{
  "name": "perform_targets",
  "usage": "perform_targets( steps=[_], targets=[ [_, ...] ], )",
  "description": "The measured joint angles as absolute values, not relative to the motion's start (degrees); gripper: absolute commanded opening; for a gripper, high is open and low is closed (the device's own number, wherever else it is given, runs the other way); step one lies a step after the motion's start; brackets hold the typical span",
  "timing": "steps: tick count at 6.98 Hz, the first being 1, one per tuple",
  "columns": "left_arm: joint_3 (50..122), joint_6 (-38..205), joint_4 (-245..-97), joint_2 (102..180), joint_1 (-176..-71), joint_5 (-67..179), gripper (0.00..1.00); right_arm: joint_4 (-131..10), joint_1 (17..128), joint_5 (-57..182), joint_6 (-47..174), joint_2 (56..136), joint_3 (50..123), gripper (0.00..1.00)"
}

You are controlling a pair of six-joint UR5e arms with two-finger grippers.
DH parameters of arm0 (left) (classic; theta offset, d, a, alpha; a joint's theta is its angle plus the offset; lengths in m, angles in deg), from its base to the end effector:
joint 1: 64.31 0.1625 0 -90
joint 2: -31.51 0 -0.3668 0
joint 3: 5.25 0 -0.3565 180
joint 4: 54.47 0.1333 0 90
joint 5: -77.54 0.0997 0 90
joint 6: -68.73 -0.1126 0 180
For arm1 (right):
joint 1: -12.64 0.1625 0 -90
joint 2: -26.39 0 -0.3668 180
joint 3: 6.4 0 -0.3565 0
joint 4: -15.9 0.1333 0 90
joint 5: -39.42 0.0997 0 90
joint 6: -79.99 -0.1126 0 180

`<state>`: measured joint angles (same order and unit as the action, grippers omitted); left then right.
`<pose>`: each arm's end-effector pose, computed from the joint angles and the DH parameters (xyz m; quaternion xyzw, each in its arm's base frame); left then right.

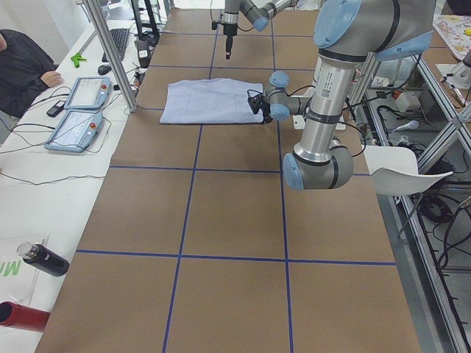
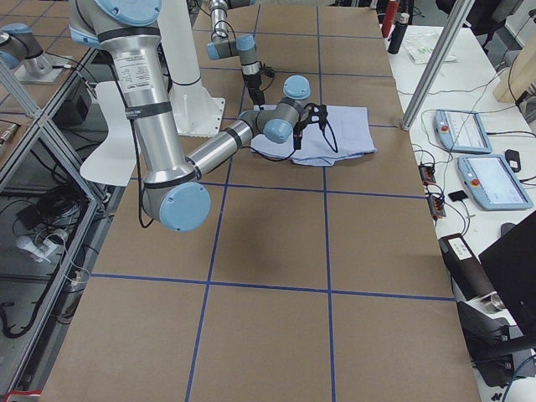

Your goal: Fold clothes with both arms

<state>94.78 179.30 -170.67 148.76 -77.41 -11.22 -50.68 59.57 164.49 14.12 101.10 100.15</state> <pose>0.5506 -0.2675 0.2337 -0.0251 0.5255 -0.2517 0.8123 -0.3133 -0.4356 0.2988 0.0398 -0.5150 0.0300 0.8557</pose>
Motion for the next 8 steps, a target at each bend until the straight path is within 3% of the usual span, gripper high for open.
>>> perform_targets(
  steps=[2, 3, 4, 8],
  targets=[
    [95.2, 179.3, -170.7, 148.8, -77.4, -11.2, 0.25, -50.7, 59.6, 164.5, 14.1, 101.1, 100.2, 1.0],
    [95.3, 179.4, -170.6, 148.8, -77.4, -11.2, 0.06, -50.8, 59.6, 164.5, 14.1, 101.1, 100.2, 1.0],
    [95.4, 179.5, -170.6, 148.8, -77.4, -11.2, 0.0, -50.8, 59.6, 164.5, 14.1, 101.1, 100.2, 1.0],
    [98.3, 180.2, -168.3, 148.8, -77.5, -11.6, 0.0, -50.8, 55.6, 163.2, 7.1, 101.1, 100.6, 1.0]
  ],
)
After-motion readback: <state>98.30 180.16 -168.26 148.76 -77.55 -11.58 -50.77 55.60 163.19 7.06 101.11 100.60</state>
